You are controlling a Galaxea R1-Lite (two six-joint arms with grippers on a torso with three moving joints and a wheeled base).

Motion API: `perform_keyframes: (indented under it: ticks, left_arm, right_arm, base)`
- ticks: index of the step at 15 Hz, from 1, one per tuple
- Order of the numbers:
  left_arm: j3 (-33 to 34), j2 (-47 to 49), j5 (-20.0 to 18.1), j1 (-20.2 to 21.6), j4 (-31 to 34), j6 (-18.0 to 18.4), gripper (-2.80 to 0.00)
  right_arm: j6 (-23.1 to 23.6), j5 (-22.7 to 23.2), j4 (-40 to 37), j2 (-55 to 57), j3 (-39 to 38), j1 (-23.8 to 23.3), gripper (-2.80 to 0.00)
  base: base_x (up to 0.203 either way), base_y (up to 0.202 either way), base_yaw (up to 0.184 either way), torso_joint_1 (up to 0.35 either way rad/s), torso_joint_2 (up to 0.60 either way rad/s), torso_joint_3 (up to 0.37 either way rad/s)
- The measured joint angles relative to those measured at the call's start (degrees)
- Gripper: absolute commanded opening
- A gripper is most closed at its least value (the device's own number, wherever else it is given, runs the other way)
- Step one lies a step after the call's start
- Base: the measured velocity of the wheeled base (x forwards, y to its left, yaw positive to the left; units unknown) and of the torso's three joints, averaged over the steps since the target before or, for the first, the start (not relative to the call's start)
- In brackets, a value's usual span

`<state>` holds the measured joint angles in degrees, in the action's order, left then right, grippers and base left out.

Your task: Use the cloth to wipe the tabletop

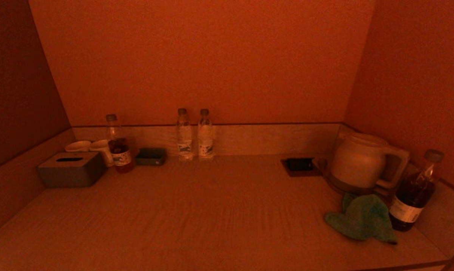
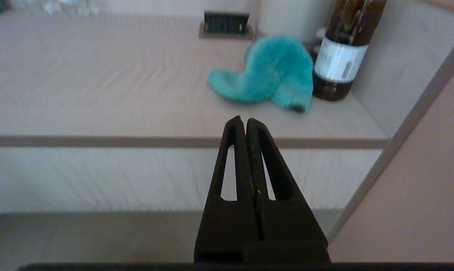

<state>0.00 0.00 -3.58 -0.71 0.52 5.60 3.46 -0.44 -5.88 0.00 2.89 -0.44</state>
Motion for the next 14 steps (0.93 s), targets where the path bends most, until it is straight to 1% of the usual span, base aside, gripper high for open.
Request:
perform_keyframes:
  ticks: [5, 14]
  left_arm:
    - [0.0, 0.0, 0.0, -0.11, 0.0, 0.0, -2.8]
    - [0.0, 0.0, 0.01, -0.02, 0.0, -0.01, -2.8]
  right_arm:
    - [-0.77, 0.19, 4.62, 0.0, -1.38, 0.0, -2.8]
    - [-1.78, 0.0, 5.2, 0.0, -2.54, 0.0, -2.8]
  base:
    - [0.0, 0.0, 0.0, 0.0, 0.0, 0.0]
    - [0.0, 0.0, 0.0, 0.0, 0.0, 0.0]
